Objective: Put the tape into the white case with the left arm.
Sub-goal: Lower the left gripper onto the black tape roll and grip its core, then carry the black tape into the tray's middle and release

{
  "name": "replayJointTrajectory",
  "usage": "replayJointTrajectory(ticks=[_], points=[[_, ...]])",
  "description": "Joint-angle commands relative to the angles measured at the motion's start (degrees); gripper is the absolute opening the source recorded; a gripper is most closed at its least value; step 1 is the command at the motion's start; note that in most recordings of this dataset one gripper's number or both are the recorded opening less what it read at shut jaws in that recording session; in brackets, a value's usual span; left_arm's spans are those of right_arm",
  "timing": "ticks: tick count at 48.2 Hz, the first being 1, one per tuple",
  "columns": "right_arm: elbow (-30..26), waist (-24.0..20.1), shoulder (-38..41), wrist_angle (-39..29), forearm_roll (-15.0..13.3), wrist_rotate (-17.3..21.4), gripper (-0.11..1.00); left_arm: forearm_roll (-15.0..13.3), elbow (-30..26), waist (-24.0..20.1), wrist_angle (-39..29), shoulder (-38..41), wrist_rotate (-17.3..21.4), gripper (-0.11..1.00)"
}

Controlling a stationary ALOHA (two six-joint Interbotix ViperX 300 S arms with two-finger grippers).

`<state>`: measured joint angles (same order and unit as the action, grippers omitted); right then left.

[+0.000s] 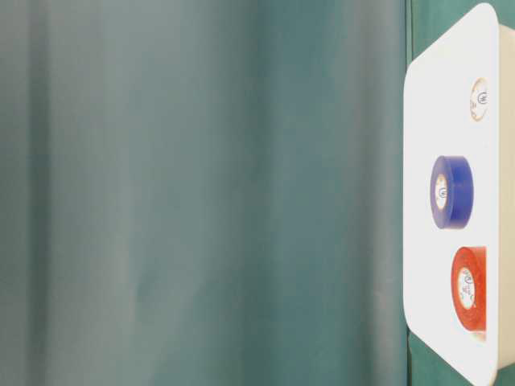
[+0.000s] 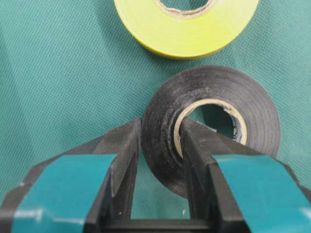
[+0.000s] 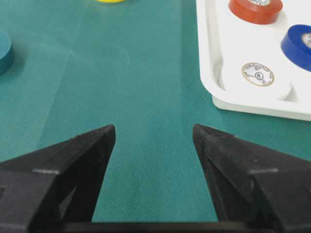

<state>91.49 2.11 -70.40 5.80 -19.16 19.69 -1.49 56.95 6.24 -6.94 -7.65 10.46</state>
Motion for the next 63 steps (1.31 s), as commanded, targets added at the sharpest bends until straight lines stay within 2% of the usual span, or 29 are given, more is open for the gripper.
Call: replayJointTrajectory(ticks=[1,13,23,38,51,63], points=[[-0.62,0.09,0.35,0.53,0.00,0.09,0.98,0.00,-1.41,0.26,-1.49,-2.37,-0.09,0.22],[-0.62,0.09,0.35,0.53,0.00,0.09,0.98,0.00,-2.20,0.97,-7.47,-8.79,-0.26,0.22],[-0.62,0.09,0.35,0.53,0.00,0.09,0.98,0.00,-2.02,0.97,-8.61,-13.89,-0.18,0.22],[-0.62,0.09,0.35,0.53,-0.09,0.09,0.98,0.18,-3.08,0.35,-8.09,-13.18,0.35,0.22],[-0.62,0.09,0.35,0.53,-0.09,0.09,0.98,0.26,-8.00,-6.24,-7.03,-8.17,1.67,0.22],[-0.62,0.09,0.35,0.53,0.00,0.09,0.98,0.26,-15.56,-13.01,-6.94,-0.70,8.53,0.22]])
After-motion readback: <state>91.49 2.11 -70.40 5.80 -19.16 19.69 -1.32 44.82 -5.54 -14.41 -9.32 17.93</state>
